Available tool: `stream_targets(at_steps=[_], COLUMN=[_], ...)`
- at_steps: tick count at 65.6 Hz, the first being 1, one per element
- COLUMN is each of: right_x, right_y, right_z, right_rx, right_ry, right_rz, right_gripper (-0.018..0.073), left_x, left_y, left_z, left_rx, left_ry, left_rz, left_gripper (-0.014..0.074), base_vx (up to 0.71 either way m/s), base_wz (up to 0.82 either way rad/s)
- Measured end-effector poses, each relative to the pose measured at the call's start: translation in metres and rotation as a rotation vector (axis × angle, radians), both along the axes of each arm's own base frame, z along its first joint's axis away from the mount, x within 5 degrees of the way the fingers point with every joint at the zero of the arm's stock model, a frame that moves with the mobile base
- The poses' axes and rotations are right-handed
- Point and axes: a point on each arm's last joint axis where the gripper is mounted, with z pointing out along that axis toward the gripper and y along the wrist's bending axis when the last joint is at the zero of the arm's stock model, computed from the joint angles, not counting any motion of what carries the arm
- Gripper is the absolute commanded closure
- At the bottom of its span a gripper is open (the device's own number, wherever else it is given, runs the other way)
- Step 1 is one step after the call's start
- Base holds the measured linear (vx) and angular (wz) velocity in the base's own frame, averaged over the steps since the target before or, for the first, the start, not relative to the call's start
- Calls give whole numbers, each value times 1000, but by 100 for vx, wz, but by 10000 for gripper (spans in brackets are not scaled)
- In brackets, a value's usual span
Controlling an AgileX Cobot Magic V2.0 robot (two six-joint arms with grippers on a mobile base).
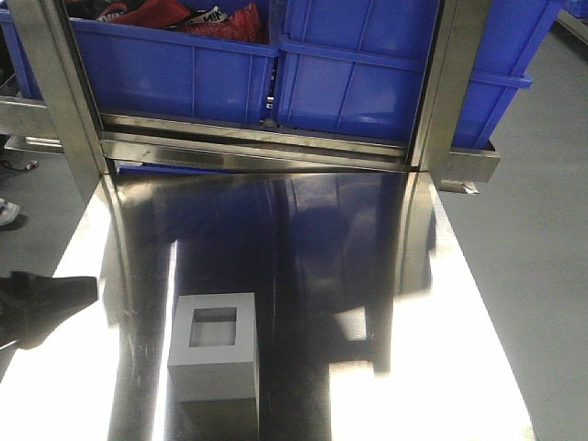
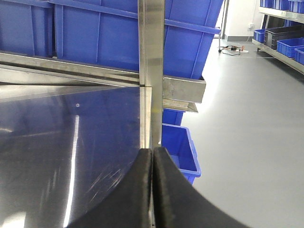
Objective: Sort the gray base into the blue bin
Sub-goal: 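Reach the left gripper down to the gray block and close on its rim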
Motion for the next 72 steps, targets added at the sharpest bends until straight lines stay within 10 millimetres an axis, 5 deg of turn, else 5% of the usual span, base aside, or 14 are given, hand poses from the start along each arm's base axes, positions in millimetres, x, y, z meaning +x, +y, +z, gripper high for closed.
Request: stream_targets(at_steps=[43, 72], right_x=[0, 0], right_y=[0, 0], right_z=[0, 0], right_rx=[0, 0], right_ry=[0, 0], right_rz=[0, 0], right_gripper=[568, 568], left_x=[55, 72], left_y=[-71, -89], left_z=[-32, -58], left_rx=[155, 322], left_ry=[201, 310], left_rz=[-190, -145], left_gripper=[149, 149], base_vx=[0, 0], base_wz=[0, 0])
